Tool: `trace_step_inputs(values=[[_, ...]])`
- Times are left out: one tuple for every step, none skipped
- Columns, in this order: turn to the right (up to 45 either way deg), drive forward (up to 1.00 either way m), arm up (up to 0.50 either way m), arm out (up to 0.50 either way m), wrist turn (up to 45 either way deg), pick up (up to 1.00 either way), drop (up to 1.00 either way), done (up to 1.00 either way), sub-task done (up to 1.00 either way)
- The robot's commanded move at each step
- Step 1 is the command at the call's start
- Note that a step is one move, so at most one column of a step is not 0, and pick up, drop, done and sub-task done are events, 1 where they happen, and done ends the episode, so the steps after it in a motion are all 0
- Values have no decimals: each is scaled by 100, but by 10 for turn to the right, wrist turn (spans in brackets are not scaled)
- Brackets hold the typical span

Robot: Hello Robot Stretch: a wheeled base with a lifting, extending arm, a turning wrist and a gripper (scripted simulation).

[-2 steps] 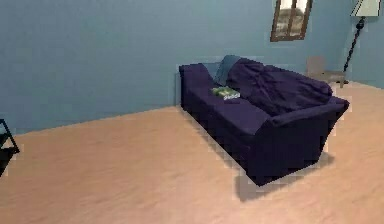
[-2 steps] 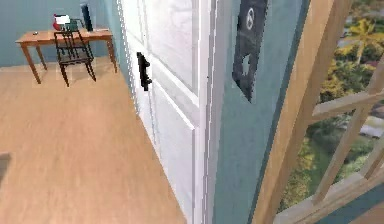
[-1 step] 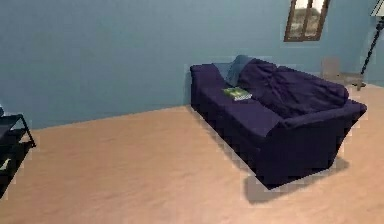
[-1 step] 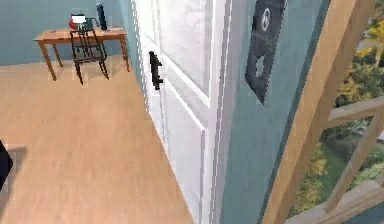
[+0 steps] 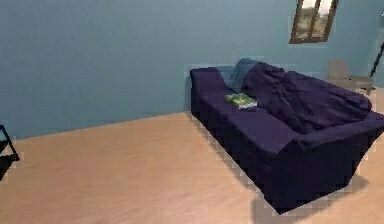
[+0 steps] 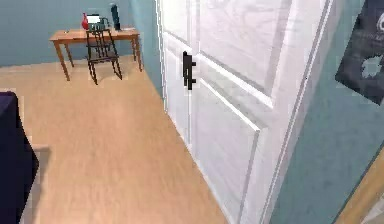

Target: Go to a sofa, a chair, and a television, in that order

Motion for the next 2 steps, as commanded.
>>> trace_step_inputs(values=[[450,0,0,0,0,0,0,0,0],[30,0,0,0,0,0,0,0,0]])
